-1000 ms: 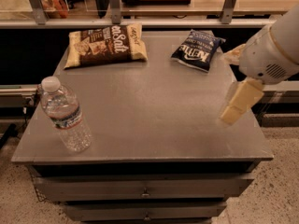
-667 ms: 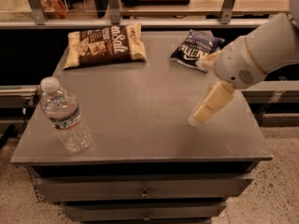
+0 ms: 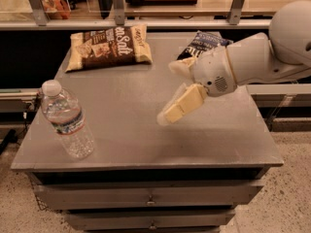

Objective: Move water bottle near blue chip bag

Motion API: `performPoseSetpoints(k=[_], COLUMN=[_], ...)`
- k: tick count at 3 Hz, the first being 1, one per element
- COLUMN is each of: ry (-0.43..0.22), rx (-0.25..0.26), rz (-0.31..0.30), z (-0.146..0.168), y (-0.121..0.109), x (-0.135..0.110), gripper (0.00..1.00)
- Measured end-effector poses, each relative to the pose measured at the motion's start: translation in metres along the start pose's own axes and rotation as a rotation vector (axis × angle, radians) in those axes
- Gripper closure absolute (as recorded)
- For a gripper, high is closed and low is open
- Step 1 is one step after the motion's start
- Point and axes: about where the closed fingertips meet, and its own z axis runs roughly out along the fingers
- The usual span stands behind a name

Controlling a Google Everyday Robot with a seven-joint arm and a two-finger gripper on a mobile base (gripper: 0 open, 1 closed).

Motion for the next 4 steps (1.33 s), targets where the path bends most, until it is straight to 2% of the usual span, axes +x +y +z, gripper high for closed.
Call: performPoseSetpoints(k=[1, 2, 4], ry=[-0.119, -0.208, -0.325], rx=[-0.032, -0.046, -0.079], rz=[-0.026, -0.060, -0.125], z=[0.031, 0.065, 0.115], y=[0.020, 0.043, 0.078], x=[-0.020, -0.032, -0.067], gripper=[0.00, 0.00, 0.00])
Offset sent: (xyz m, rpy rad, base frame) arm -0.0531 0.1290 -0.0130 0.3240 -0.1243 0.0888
